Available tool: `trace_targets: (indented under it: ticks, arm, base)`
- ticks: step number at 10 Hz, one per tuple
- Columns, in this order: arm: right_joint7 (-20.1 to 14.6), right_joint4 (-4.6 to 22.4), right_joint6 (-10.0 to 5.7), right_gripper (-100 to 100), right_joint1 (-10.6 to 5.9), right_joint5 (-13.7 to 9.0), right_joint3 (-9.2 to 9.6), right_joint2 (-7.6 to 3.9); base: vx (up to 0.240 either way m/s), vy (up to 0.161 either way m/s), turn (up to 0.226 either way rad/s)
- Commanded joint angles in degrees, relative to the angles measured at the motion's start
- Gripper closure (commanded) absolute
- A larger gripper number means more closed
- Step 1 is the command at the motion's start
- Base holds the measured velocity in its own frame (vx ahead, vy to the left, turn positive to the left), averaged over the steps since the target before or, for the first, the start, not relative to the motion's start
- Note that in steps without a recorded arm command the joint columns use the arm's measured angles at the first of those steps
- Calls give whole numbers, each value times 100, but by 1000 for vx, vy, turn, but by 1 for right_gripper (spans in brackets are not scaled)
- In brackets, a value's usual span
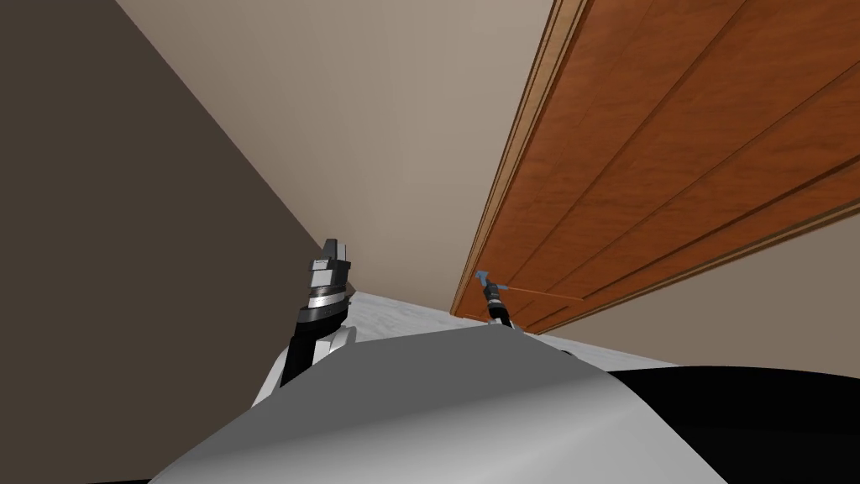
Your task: Pull the door open
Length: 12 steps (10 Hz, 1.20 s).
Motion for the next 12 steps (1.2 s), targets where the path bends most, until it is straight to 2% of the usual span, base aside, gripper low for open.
trace_targets:
  ticks: [1,9,10,11,12]
  arm:
    - [-70,29,-40,100,17,42,63,-16]
    - [-572,-16,-252,100,181,328,486,-251]
    - [-531,-50,-201,100,184,305,452,-238]
    - [-649,-49,-291,100,252,378,546,-287]
    - [-678,-52,-316,100,268,395,567,-303]
  base:
    - [-167,-14,85]
    - [-209,-38,94]
    - [-107,-20,26]
    - [-131,-47,73]
    - [-180,-55,104]
